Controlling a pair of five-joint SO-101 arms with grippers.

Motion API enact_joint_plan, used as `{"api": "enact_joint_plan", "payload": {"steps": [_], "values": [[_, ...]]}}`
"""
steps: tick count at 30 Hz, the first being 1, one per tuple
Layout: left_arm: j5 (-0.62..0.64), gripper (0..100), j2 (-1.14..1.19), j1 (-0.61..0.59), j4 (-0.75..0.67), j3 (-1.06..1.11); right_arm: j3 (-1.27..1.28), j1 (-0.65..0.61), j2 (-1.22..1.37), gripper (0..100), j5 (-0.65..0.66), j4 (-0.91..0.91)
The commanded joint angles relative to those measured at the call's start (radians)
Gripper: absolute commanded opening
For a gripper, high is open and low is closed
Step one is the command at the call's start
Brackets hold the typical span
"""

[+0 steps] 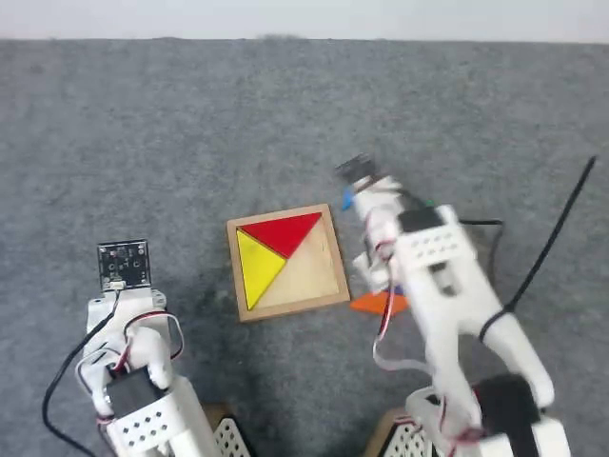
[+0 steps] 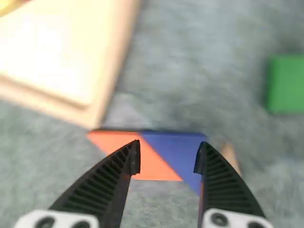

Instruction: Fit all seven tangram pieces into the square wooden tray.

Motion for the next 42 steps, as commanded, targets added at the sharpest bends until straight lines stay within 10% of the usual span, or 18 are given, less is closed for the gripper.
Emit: {"api": "enact_joint_plan", "payload": {"steps": [1, 27, 33, 42], "values": [[-0.012, 2, -0.015, 0.000, 0.003, -0.008, 0.049, -0.091, -0.113, 20.2, 0.081, 0.013], [-0.012, 2, -0.015, 0.000, 0.003, -0.008, 0.043, 0.018, 0.245, 19.7, 0.176, -0.062], [-0.012, 2, -0.015, 0.000, 0.003, -0.008, 0.018, 0.019, 0.245, 0.0, 0.175, -0.053], [-0.012, 2, -0.015, 0.000, 0.003, -0.008, -0.081, 0.015, 0.111, 0.7, 0.101, 0.074]]}}
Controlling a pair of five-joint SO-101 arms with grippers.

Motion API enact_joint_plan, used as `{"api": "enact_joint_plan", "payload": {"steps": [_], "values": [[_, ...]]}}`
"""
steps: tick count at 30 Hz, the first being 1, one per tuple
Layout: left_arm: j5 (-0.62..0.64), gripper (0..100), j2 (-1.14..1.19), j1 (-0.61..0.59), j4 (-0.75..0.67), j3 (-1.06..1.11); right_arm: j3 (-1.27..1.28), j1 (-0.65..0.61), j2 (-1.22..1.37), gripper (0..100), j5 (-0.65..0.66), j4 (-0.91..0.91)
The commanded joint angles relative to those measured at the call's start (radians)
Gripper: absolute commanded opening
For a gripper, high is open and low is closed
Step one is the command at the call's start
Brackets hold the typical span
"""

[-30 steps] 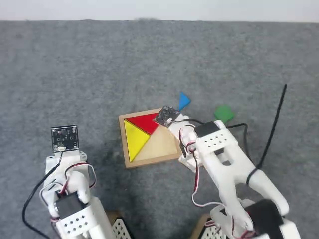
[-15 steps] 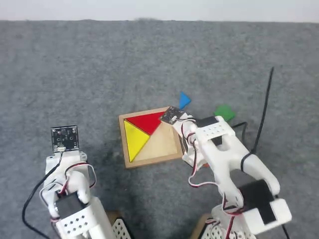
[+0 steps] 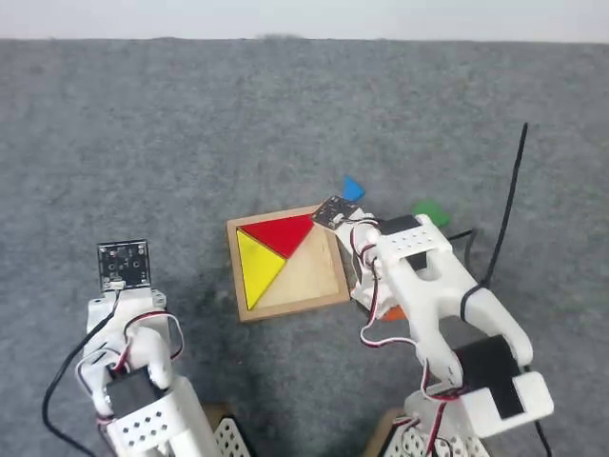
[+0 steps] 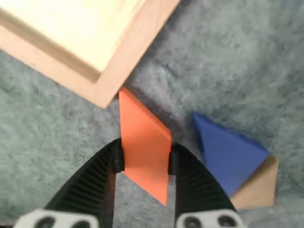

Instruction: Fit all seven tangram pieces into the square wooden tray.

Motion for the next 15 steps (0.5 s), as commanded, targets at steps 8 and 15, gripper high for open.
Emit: {"api": "enact_joint_plan", "payload": {"steps": [8, 15], "values": [[-0.012, 2, -0.015, 0.000, 0.003, -0.008, -0.170, -0.004, -0.328, 0.7, -0.296, 0.148], [-0.012, 2, -0.015, 0.000, 0.003, -0.008, -0.269, -0.076, -0.150, 0.9, -0.419, 0.024]]}}
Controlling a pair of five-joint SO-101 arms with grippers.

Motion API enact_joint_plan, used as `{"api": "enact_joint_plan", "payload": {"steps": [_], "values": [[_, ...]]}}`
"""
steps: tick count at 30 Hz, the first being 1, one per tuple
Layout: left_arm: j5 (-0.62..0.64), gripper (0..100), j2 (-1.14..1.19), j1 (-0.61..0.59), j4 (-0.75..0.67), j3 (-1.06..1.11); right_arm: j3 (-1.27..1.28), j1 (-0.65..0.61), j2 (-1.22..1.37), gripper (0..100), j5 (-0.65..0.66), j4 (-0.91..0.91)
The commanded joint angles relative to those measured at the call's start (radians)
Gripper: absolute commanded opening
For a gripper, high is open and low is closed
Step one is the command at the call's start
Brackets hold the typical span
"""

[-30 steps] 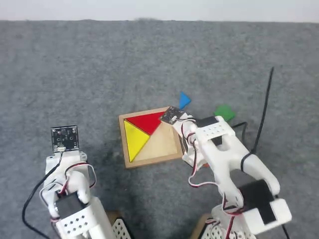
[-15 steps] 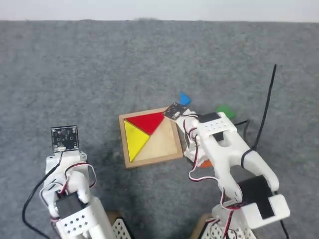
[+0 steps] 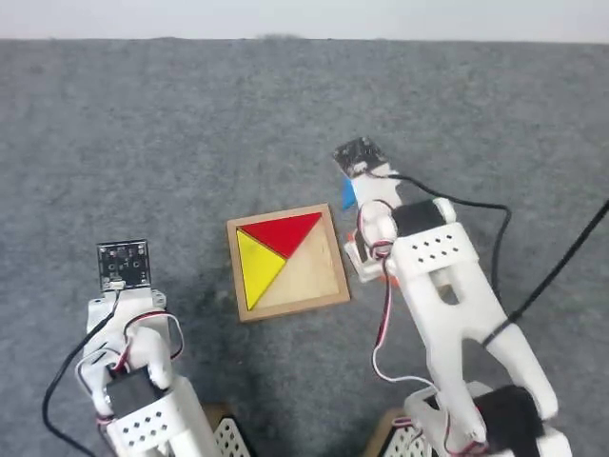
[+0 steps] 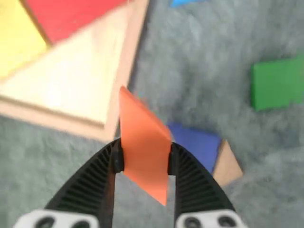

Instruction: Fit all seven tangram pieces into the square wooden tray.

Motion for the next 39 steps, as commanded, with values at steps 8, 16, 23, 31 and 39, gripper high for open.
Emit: {"api": "enact_joint_plan", "payload": {"steps": [8, 16, 23, 31, 39], "values": [[-0.012, 2, -0.015, 0.002, 0.003, -0.008, -0.382, -0.182, 0.483, 0.9, -0.376, -0.084], [-0.012, 2, -0.015, 0.002, 0.003, -0.008, -0.669, -0.173, 0.734, 0.9, -0.477, -0.039], [-0.012, 2, -0.015, 0.002, 0.003, -0.008, -0.704, -0.143, 0.765, 13.9, -0.368, -0.036], [-0.012, 2, -0.015, 0.002, 0.003, -0.008, -0.698, -0.147, 0.693, 30.7, -0.331, -0.025], [-0.012, 2, -0.015, 0.002, 0.003, -0.008, -0.663, -0.143, 0.507, 30.7, -0.313, 0.021]]}}
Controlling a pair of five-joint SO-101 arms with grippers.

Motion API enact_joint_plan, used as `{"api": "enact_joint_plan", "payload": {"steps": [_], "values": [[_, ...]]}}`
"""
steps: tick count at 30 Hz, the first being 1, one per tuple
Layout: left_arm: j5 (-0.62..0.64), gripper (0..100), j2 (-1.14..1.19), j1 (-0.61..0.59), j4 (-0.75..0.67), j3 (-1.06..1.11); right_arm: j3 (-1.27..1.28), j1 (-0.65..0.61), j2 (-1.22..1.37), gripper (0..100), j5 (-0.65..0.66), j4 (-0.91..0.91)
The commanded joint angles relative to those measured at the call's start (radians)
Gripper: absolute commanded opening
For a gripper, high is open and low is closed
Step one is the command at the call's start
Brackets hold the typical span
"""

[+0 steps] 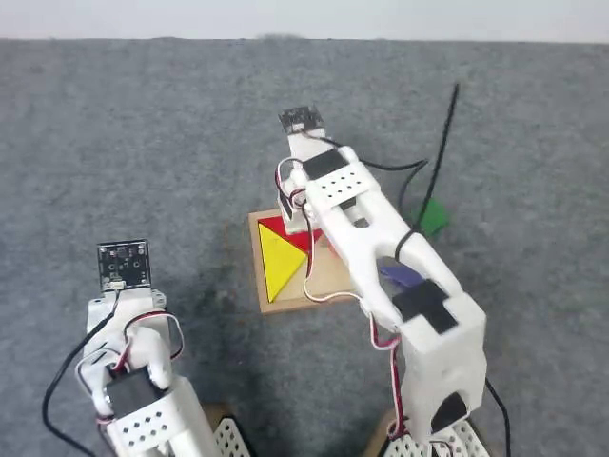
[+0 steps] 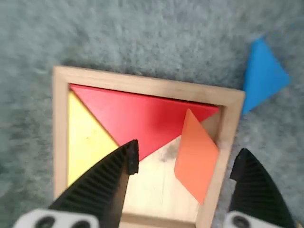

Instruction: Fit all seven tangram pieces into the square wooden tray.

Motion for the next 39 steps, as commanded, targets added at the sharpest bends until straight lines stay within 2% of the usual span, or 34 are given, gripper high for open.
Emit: {"api": "enact_joint_plan", "payload": {"steps": [1, 4, 8, 12, 15, 19, 27, 39], "values": [[-0.012, 2, -0.015, 0.000, 0.003, -0.008, 0.009, 0.021, -0.166, 30.7, 0.051, 0.007], [-0.012, 2, -0.015, 0.000, 0.003, -0.008, 0.124, 0.038, -0.268, 30.7, 0.081, -0.056], [-0.012, 2, -0.015, 0.000, 0.003, -0.008, 0.371, 0.087, -0.389, 29.1, 0.140, -0.225], [-0.012, 2, -0.015, 0.000, 0.003, -0.008, 0.551, 0.148, -0.452, 12.1, 0.167, -0.392], [-0.012, 2, -0.015, 0.000, 0.003, -0.008, 0.571, 0.183, -0.447, 1.7, 0.172, -0.446], [-0.012, 2, -0.015, 0.000, 0.003, -0.008, 0.557, 0.179, -0.401, 4.8, 0.170, -0.455], [-0.012, 2, -0.015, 0.000, 0.003, -0.008, 0.551, 0.101, -0.361, 4.7, 0.170, -0.458], [-0.012, 2, -0.015, 0.000, 0.003, -0.008, 0.473, 0.104, -0.234, 4.7, 0.172, -0.461]]}}
